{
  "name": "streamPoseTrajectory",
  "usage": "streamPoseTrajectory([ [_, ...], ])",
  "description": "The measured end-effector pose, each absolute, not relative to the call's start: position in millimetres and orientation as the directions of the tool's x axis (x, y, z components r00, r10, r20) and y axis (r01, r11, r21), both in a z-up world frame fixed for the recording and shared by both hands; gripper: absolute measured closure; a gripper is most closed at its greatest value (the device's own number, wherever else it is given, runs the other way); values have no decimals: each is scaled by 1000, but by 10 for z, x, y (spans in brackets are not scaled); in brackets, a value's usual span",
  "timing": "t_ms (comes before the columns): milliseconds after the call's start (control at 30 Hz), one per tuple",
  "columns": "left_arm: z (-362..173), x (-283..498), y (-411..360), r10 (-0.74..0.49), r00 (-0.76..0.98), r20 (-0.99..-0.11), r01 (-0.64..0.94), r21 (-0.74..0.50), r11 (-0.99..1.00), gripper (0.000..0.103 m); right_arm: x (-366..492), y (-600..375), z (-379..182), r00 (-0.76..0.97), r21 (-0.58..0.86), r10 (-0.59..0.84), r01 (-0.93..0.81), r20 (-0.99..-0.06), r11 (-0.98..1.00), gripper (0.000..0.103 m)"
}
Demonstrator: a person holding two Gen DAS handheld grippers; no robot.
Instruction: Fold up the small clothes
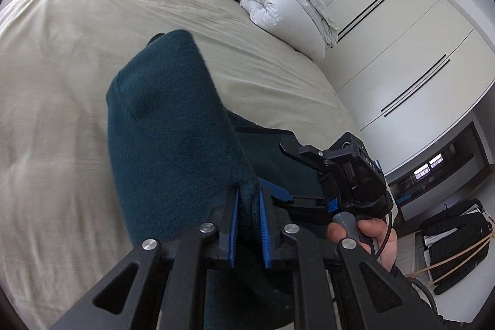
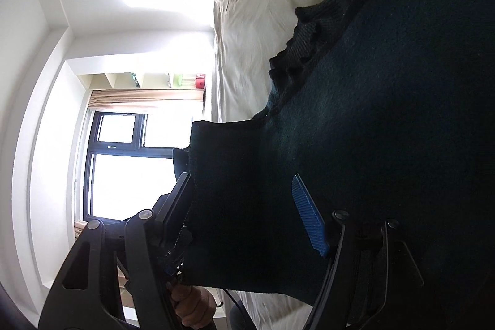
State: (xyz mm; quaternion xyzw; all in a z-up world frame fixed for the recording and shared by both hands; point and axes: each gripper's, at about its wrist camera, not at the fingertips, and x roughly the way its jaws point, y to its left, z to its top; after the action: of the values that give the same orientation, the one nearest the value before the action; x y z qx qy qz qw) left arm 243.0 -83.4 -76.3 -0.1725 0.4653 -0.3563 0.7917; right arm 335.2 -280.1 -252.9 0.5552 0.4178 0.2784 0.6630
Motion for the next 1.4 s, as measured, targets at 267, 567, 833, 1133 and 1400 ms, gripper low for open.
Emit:
streamPoseTrajectory([
  [267, -1347, 2273, -1319, -729, 253, -636, 443, -594, 671, 93, 3417, -3222, -2803, 468, 983, 866, 137, -174, 123, 35],
  [567, -1030, 1811, -703, -754, 400, -520, 507, -560, 655, 85, 3506, -3126, -2704, 420, 952, 855, 166, -305, 258, 35],
  [833, -1301, 1952, -667, -712, 370, -597, 440, -562, 700, 85, 3440, -2889, -2645, 335, 907, 843, 187, -420, 378, 36],
  [1133, -1314, 1945, -793, -697, 370, -615, 455, -534, 713, 85, 3536, -2672, -2713, 289, 816, 764, 184, -577, 547, 91],
  [1400, -1024, 1932, -992, -717, 379, -585, 511, -514, 689, 85, 3425, -3060, -2366, 337, 778, 713, 108, -615, 619, 95],
])
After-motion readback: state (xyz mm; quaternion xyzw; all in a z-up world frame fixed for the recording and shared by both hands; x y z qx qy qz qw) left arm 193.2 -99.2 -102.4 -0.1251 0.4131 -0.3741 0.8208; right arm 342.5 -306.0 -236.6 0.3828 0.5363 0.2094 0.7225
